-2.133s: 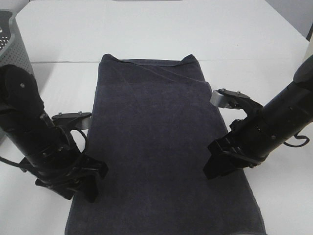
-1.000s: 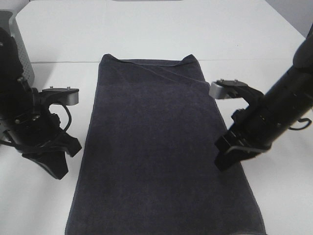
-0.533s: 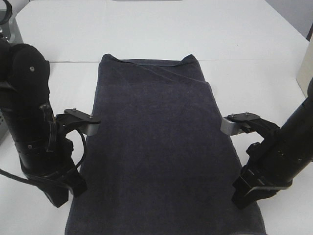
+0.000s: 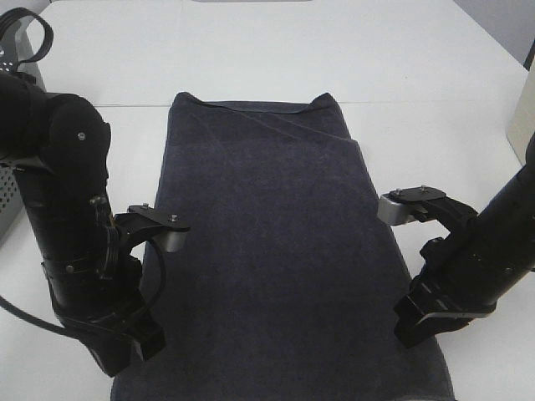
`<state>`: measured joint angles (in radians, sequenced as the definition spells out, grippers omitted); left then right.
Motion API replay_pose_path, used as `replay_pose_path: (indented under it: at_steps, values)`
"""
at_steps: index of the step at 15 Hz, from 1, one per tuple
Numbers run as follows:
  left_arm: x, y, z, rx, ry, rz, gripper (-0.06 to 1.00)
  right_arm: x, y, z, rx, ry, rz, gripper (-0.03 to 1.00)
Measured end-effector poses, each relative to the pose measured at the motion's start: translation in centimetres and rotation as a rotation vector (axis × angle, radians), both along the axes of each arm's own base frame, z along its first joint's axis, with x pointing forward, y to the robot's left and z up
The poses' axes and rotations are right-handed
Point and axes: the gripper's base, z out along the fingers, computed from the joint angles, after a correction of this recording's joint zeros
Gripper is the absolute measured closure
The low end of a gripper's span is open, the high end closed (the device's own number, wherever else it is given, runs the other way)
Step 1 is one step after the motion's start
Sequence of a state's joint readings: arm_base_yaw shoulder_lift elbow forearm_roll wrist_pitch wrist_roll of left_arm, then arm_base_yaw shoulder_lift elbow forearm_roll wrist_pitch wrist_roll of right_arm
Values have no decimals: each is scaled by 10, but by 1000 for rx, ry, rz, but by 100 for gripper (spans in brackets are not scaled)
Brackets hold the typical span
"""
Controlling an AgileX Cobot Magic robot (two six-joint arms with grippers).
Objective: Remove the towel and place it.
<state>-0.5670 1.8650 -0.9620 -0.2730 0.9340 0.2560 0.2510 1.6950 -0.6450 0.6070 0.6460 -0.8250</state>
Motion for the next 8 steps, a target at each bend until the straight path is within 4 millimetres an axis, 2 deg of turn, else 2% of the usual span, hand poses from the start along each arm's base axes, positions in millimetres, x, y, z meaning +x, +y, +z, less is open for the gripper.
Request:
replay_pose_path:
  at_steps: [1, 4, 5, 8]
  values:
    - [0, -1, 3, -13, -3, 2, 94, 0, 0, 0, 0, 0, 0, 96]
    - [22, 13, 46, -87, -99, 75, 94, 1, 1, 10, 12, -25, 15, 96]
    - [30, 23, 61, -111, -147, 116, 94, 3, 1, 19, 14, -64, 18, 96]
    - [46, 74, 92, -142, -258, 290, 94, 11, -6, 53, -1, -218, -65, 96]
